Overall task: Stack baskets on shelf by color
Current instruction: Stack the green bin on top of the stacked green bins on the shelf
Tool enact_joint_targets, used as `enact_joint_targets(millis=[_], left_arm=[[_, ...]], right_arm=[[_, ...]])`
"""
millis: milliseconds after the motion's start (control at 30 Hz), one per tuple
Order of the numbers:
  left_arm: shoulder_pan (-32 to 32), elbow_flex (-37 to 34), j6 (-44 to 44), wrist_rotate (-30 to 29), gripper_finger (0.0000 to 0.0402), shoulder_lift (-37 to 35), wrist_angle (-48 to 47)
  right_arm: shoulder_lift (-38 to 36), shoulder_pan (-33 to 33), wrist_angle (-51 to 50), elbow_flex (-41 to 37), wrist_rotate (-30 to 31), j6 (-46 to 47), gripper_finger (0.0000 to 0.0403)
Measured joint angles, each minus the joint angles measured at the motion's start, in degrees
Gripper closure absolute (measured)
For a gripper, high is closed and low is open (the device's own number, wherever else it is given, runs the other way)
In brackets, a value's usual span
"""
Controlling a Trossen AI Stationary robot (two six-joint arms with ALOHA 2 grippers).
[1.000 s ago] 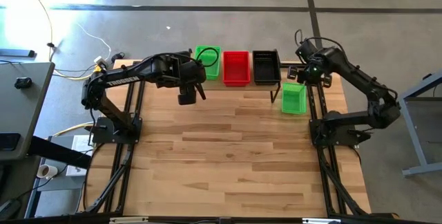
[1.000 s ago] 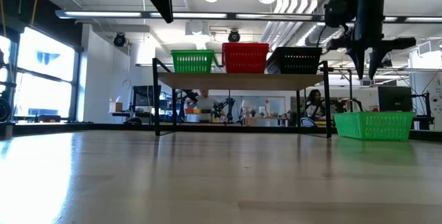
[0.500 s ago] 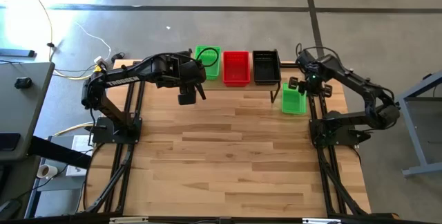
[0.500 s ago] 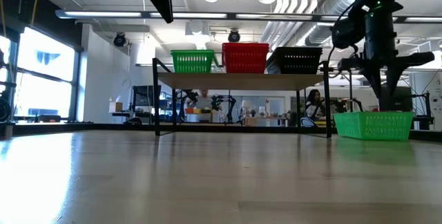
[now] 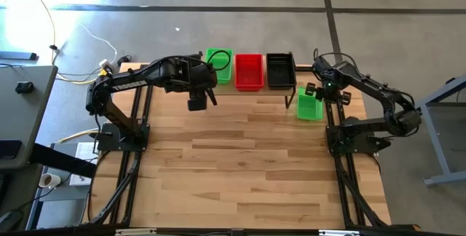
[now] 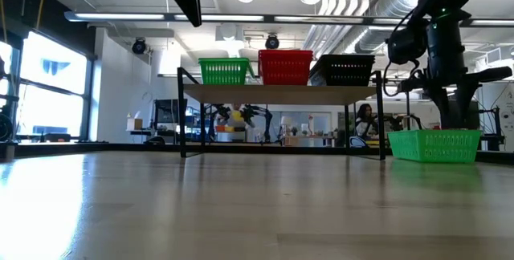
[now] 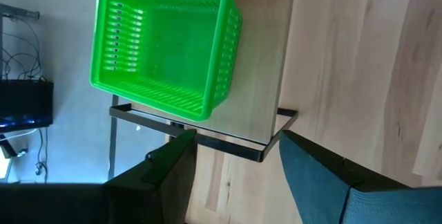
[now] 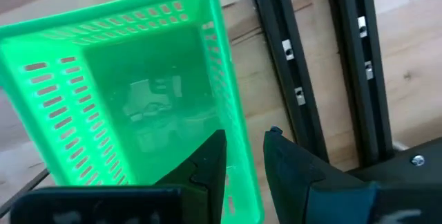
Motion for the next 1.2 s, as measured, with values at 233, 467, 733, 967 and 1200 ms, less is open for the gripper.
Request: enact_joint_targets(millis=[233,467,733,967,1200], left_arm=[[0.00,0.00,0.66,1.29,0.0204,0.00,0.02],[0.00,0.00,1.93,1.26,0.0204,0.00,0.14],[0.00,0.00,2.80,1.24,0.0204,0.00,1.44],[-0.04,0.00,2.80,1.24,0.0204,0.00,1.46],[-0.04,0.00,2.38,1.22,0.0204,0.01,1.44]], right_arm=[[0.00,0.00,4.61,-3.70,-0.24,0.78,0.0320],[0.02,0.01,7.17,-7.27,-0.41,1.24,0.0320],[0.04,0.07,7.64,-6.72,-1.46,-0.30,0.0388],[0.02,1.76,4.96,-2.37,0.98,-0.15,0.0398],[0.00,4.59,-0.83,6.98,7.96,1.85,0.0400]])
